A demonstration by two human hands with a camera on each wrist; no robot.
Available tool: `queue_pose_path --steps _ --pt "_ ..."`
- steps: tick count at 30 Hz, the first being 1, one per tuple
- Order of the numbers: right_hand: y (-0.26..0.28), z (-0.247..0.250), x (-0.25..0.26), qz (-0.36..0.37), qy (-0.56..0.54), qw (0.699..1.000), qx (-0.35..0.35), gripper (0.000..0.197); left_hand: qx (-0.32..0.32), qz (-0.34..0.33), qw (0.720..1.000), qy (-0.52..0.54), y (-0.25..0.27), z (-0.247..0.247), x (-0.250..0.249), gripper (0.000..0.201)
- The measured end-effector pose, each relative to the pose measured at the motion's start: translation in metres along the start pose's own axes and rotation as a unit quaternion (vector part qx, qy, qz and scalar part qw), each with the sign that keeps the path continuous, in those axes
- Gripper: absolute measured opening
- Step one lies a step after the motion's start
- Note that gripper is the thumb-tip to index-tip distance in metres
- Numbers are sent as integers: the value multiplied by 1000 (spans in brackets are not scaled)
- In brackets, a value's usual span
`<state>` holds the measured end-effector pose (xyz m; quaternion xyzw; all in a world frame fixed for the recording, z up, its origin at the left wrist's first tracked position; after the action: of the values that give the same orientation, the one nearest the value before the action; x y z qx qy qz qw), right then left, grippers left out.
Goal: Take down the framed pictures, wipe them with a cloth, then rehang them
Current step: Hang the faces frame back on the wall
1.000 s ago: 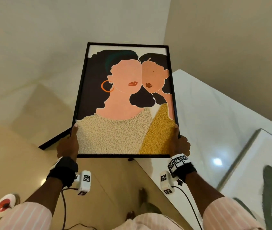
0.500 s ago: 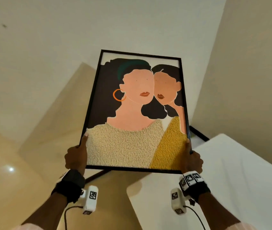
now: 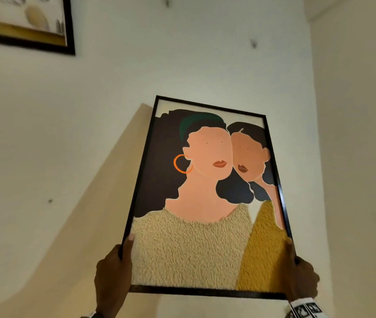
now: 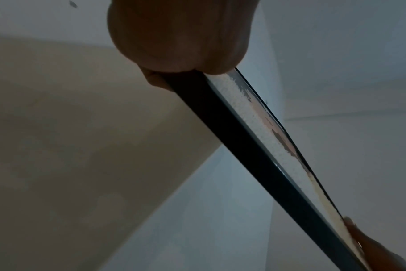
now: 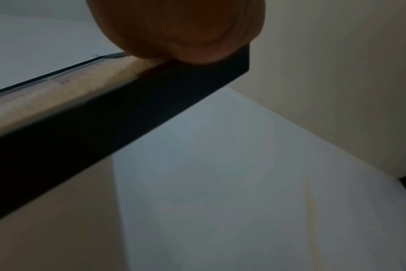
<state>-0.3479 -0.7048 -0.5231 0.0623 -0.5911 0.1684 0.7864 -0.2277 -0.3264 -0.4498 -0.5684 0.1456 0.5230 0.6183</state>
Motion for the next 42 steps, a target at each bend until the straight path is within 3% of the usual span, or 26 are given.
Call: queue_pose_path --steps 6,11,15,26,32,42 --pt "-49 -60 114 81 -107 990 -33 75 -61 -60 995 58 -118 1 -41 58" --pt "-86 -97 196 157 -167 972 -55 57 -122 -125 977 118 -177 6 -83 46" --pt "-121 -127 257 204 -187 960 -46 61 -136 -188 964 131 -216 6 -107 57" --pt "-234 -180 413 264 -240 932 -60 64 -223 -317 909 157 -330 -47 -165 47" --pt "-272 -189 459 277 -261 923 -61 65 -237 -330 896 181 -365 -60 -194 43" --pt "-275 -201 464 282 -258 923 -42 66 -257 -332 892 167 -365 -66 -188 42"
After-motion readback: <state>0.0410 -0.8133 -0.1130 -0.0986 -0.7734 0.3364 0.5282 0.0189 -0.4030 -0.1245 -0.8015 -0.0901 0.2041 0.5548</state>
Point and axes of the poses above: each hand's wrist, its own y-axis away from the middle knuckle, its own z-axis out of the back of the hand, x = y × z, the point moved 2 cm from there along -y, towards the middle knuckle, and after that the axes turned 1 degree about x, right-handed, at the moved point
